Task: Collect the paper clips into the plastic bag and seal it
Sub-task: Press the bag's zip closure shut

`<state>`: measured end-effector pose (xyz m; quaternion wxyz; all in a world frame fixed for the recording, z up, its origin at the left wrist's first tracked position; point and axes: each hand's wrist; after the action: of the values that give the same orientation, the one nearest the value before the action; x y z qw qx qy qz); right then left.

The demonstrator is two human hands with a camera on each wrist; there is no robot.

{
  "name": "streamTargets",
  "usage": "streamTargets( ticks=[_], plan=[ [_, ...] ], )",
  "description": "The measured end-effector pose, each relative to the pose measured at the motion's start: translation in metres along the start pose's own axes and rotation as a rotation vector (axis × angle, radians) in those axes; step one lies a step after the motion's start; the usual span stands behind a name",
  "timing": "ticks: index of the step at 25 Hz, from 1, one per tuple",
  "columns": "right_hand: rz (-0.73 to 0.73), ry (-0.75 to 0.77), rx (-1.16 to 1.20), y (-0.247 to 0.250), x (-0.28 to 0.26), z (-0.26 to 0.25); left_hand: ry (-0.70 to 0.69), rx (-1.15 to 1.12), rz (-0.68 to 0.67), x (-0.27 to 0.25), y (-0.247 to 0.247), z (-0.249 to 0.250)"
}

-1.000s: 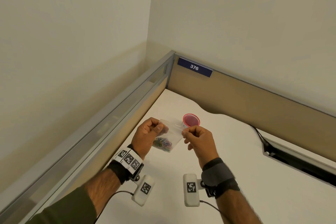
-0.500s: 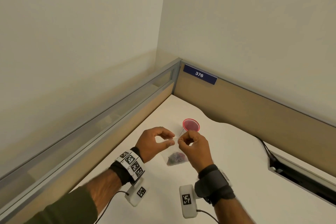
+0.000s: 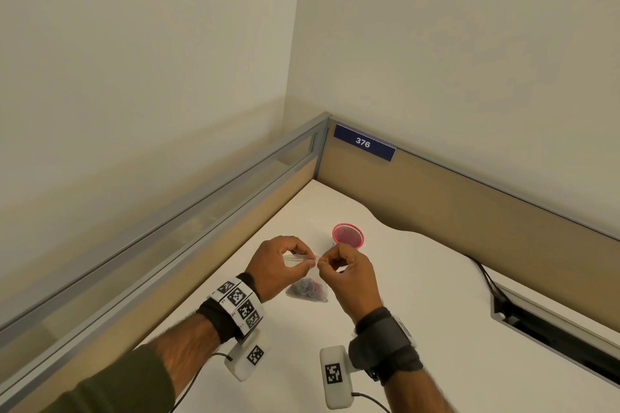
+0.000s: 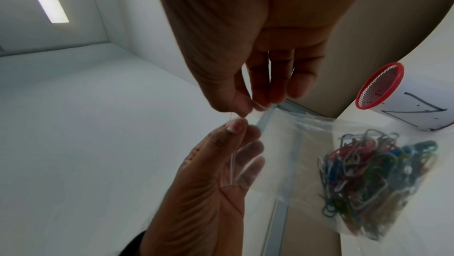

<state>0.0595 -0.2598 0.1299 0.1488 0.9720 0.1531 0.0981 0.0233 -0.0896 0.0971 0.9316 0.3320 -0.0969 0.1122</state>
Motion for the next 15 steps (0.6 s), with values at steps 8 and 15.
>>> streamTargets(
  ticks=[8, 15],
  plan=[
    [-0.008, -0.016, -0.010, -0.0014, -0.0025, -0.0019, -0.072, 0.103, -0.005, 0.0022, 0.0005, 0.0037],
    [0.012, 0.016, -0.042, 0.0053, -0.0009, -0.0002, -0.117, 0.110, -0.007, 0.0069, 0.0043, 0.0034]
  ],
)
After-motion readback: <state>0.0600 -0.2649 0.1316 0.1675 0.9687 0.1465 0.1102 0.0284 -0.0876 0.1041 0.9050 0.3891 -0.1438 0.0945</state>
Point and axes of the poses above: each hand's wrist, its own x-axis towards the middle knuckle, its own y-axis out of the back of the hand, z = x × y, and after that the axes turned 11 degrees about x, right-handed
